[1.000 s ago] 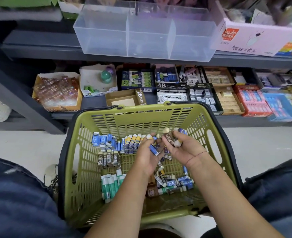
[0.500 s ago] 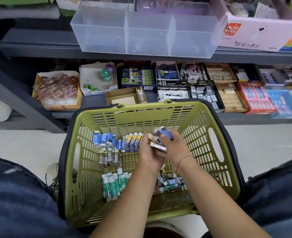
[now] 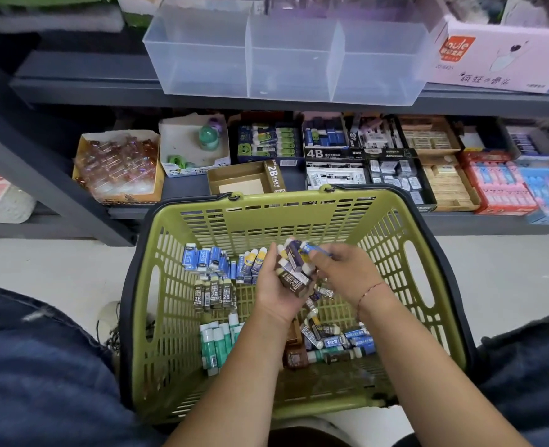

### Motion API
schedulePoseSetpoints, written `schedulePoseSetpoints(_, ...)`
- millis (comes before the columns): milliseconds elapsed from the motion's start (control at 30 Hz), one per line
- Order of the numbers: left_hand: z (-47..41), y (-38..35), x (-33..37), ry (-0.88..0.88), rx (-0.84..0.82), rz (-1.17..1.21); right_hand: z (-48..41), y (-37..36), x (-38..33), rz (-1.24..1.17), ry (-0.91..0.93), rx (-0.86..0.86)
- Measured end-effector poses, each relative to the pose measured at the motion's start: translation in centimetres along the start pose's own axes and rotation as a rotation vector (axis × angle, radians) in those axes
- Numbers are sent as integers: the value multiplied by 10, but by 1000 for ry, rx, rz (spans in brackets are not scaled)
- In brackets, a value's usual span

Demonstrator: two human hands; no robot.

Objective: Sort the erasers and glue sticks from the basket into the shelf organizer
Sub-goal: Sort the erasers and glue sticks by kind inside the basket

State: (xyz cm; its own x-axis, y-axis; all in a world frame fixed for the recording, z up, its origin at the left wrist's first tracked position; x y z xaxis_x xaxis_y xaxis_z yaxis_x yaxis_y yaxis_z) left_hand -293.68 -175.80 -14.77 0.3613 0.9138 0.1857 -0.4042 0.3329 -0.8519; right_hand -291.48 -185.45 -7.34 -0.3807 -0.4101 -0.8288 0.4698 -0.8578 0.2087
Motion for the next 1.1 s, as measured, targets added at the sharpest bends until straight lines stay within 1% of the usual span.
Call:
schedulePoseSetpoints(100, 7, 6, 14, -38, 15, -2, -5, 2, -3, -138, 3, 32)
schedulePoseSetpoints(233, 20, 16, 31, -38, -59, 98, -37, -14, 3, -398, -140, -31)
schedulePoseSetpoints(300, 23, 27, 35, -31, -39, 103, -55, -28, 6, -460, -195, -77)
schedulePoseSetpoints(333, 25, 33, 35, -14, -12, 101, -65, -35, 8, -447, -213, -89)
schedulePoseSetpoints(400, 29, 49, 34, 37, 75, 101, -83, -48, 12, -334, -226, -98)
schedulePoseSetpoints(467, 35, 66, 32, 71, 200, 96, -98, -67, 17, -235, -233, -129)
schedulePoseSetpoints(533, 39, 83, 32, 69, 311, 115, -111, -93, 19, -175, -243, -198)
schedulePoseSetpoints(567, 40, 87, 33, 61, 337, 123, -115, -106, 20, -152, -246, -229)
schedulePoseSetpoints(633, 39, 92, 38, 46, 348, 129, -124, -130, 21, -95, -238, -248)
schedulePoseSetpoints(700, 38, 95, 43, 33, 344, 149, -133, -146, 19, 40, -203, -245)
schedulePoseSetpoints(833, 38, 102, 50, 11, 370, 155, -138, -150, 8, 182, -132, -308)
schedulePoseSetpoints(900, 38, 103, 51, 17, 398, 137, -139, -133, 6, 358, -79, -251)
schedulePoseSetpoints(1000, 37, 103, 51, 9, 417, 143, -140, -101, 20, 568, -74, -72)
schedulePoseSetpoints(1100, 35, 106, 50, 7, 431, 135, -135, -87, 39, 765, -87, -46)
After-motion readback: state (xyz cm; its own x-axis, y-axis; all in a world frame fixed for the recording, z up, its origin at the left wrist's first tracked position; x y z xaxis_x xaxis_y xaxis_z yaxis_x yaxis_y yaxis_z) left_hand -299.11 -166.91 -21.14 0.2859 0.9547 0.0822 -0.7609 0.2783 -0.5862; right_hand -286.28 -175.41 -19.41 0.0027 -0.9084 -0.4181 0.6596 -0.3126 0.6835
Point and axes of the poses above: each hand's wrist, its own z-axis away from the middle knuckle, its own y-axis out of the back of the hand, x = y × z, the point moved 3 cm from there along -z, towards the middle knuckle, and after that the axes turned 13 degrees about -x, right-handed, at the moved point
